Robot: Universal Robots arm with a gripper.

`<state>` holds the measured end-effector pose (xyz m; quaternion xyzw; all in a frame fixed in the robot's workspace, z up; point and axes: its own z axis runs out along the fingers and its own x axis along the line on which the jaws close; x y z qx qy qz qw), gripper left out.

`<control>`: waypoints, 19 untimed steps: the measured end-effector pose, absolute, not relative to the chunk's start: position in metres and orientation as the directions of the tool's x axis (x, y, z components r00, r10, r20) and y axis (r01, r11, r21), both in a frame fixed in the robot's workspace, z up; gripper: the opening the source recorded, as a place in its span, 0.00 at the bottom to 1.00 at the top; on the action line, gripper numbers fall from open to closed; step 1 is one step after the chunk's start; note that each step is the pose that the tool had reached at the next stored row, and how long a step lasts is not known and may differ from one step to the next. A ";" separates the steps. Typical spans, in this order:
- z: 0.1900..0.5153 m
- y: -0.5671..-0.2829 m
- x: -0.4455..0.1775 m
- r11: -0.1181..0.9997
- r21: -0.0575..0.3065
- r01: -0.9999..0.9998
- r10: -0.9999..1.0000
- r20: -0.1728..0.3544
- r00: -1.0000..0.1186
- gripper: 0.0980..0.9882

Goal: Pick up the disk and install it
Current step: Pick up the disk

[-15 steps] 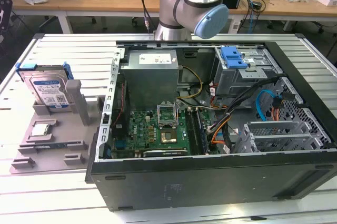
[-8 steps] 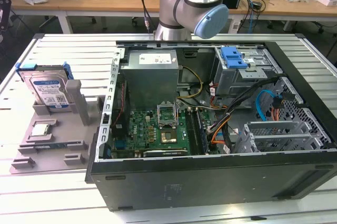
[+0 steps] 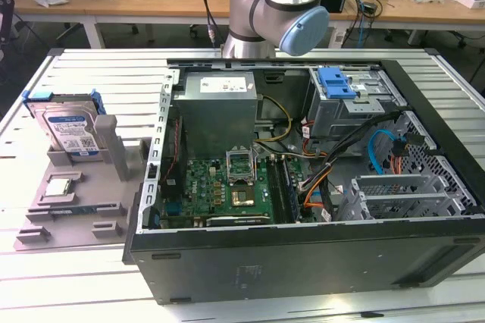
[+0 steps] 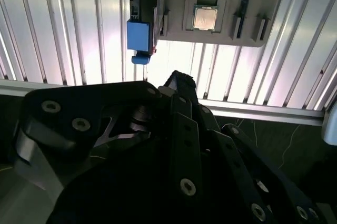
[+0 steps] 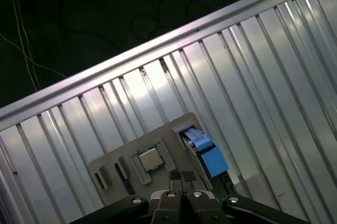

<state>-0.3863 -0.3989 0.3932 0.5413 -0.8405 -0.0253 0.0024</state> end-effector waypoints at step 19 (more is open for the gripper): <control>0.393 -0.399 -0.386 0.255 0.045 -0.966 -0.966 -0.023 -0.256 0.01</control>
